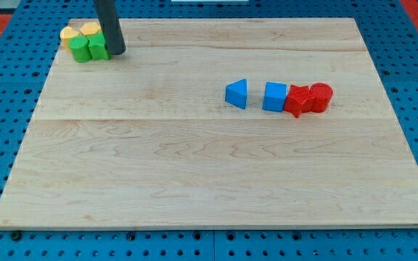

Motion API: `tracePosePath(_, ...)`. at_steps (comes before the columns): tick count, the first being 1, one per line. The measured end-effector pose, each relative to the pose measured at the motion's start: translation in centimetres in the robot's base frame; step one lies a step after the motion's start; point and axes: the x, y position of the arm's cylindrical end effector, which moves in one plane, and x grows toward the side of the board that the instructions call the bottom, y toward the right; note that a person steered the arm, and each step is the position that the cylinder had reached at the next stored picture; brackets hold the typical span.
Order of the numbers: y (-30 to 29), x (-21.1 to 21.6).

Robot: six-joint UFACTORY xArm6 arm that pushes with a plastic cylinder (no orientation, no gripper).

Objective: Move your arm towards the blue triangle

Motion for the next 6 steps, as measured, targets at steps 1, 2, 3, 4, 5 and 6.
tracePosePath(1,0.0,0.1)
tracePosePath(2,0.7,0.1)
tracePosePath(3,0.7,0.0)
tracePosePath(4,1.2,0.0)
tracePosePath(5,5.2,0.0)
tracePosePath(6,8.1,0.7)
